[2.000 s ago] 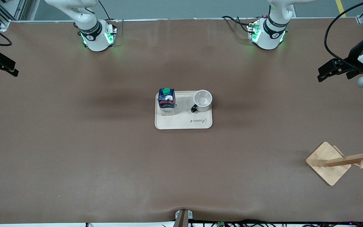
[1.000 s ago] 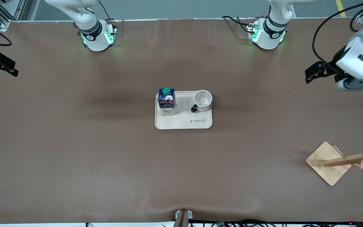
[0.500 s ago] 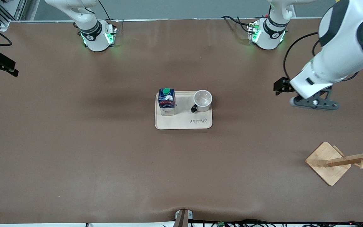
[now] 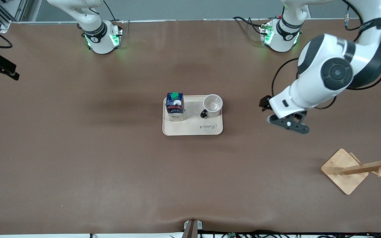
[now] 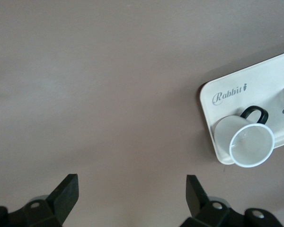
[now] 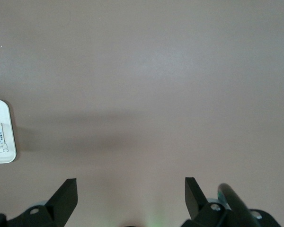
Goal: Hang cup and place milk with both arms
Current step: 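Reach the left gripper to the white mug on the tray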
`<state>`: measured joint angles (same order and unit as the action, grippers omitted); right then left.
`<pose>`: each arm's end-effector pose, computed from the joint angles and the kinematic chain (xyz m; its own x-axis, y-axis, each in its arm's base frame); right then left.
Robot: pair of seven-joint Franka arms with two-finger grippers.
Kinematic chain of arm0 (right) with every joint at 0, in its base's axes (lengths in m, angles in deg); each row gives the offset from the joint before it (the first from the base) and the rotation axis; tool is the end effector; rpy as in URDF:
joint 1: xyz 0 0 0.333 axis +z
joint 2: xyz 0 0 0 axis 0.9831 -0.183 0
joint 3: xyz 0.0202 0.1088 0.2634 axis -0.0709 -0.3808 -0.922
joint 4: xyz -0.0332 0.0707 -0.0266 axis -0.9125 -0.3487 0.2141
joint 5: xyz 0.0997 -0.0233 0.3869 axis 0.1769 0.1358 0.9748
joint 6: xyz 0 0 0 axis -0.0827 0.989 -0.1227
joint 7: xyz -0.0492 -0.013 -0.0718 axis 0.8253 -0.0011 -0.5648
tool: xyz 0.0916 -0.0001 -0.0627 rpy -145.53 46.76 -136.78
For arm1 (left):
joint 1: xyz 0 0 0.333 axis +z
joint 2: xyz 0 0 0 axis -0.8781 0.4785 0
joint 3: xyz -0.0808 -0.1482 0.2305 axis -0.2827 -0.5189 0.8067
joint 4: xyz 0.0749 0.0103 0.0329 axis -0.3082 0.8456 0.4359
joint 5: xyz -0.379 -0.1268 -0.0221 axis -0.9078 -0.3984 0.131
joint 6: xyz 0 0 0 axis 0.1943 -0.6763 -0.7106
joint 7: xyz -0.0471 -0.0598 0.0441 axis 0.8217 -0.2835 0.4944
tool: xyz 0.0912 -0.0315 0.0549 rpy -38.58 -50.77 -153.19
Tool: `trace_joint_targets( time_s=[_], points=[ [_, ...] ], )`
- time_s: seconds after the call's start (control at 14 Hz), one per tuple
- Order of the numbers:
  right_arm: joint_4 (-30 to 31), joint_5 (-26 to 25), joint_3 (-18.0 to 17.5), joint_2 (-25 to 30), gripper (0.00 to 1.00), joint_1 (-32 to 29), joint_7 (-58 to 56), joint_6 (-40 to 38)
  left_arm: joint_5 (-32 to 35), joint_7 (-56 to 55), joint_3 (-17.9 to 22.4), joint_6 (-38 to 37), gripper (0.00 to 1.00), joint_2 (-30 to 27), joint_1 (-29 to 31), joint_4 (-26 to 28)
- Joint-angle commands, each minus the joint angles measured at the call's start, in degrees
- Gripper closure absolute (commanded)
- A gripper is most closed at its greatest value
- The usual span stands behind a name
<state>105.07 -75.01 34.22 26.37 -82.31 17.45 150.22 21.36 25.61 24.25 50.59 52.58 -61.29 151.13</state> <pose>0.5324 -0.0375 0.6204 0.9990 -0.0299 -0.0318 -0.0287 -0.9989 0.0366 0.5845 -0.2284 0.4057 0.9295 -0.3582 -0.0881 -0.3517 -0.9326 0.0810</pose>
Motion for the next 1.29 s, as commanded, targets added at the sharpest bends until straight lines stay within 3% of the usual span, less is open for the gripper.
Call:
trace_joint_targets(
  time_s=[0.0, 0.57, 0.86, 1.21],
  points=[
    [-1.5, 0.5, -0.5, -0.8, 0.00, -0.9, -0.8, -0.9, 1.5, 0.7, -0.5, 4.0, 0.00, 3.4, -2.2, 0.4],
    [-1.5, 0.5, -0.5, -0.8, 0.00, -0.9, -0.8, -0.9, 1.5, -0.7, -0.4, 8.6, 0.00, 10.4, -11.5, 1.2],
    [-1.5, 0.5, -0.5, -0.8, 0.00, -0.9, -0.8, -0.9, 4.6, -7.8, -0.3, 11.4, 0.00, 13.4, -15.8, 2.5],
    [-1.5, 0.5, -0.5, -0.8, 0.00, -0.9, -0.8, -0.9, 7.5, -9.5, -0.5, 12.8, 0.00, 15.8, -16.8, 3.9]
  ],
)
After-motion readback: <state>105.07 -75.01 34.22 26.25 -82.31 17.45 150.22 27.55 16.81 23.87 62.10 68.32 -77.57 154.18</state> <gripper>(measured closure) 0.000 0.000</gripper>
